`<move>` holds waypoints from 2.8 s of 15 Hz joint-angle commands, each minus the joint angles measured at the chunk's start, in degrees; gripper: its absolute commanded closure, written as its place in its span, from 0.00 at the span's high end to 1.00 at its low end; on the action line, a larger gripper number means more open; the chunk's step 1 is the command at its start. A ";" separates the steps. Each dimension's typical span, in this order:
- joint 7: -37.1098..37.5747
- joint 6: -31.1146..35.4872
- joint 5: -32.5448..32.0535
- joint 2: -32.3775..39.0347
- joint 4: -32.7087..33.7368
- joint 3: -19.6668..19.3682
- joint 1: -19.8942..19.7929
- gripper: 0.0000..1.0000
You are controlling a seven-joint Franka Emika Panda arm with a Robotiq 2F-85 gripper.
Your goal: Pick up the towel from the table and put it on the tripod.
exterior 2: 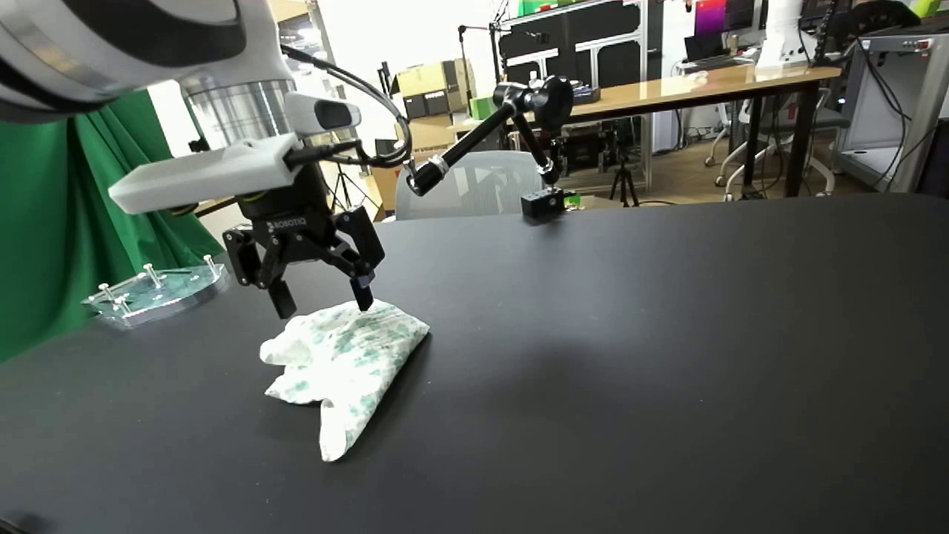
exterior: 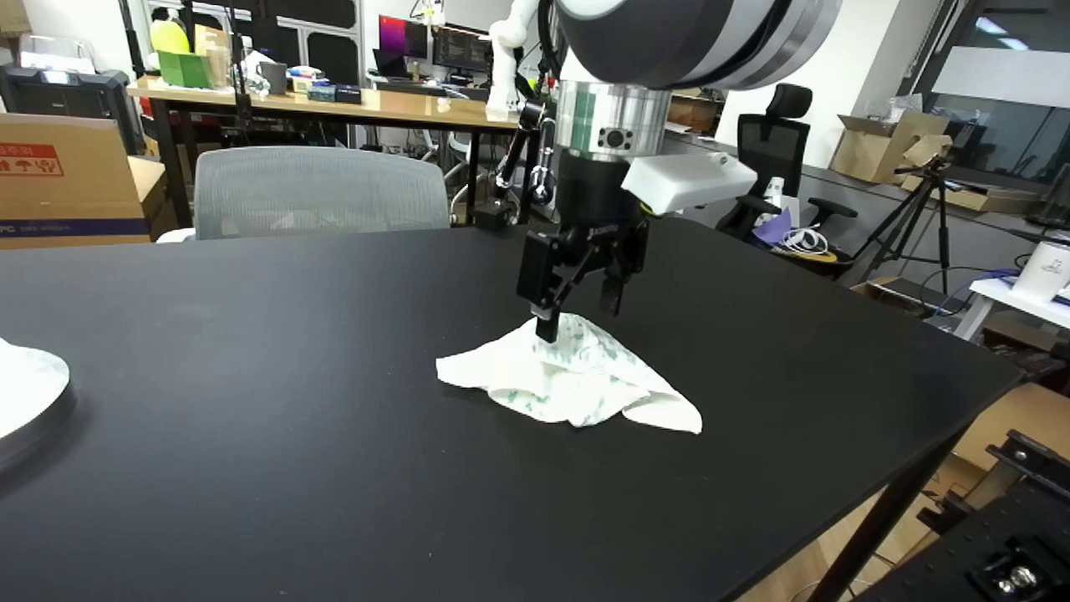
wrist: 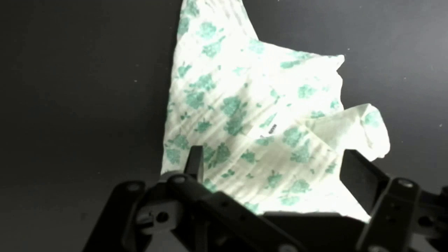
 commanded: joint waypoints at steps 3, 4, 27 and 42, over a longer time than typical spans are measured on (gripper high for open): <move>-4.94 3.27 -0.56 2.01 -0.91 2.25 0.56 1.00; -5.48 3.20 -0.76 2.32 -0.87 2.37 0.63 1.00; -11.11 6.39 -0.82 -0.67 -0.28 3.12 -0.55 0.00; -4.24 -3.25 1.61 -10.72 12.49 -0.70 -1.90 0.00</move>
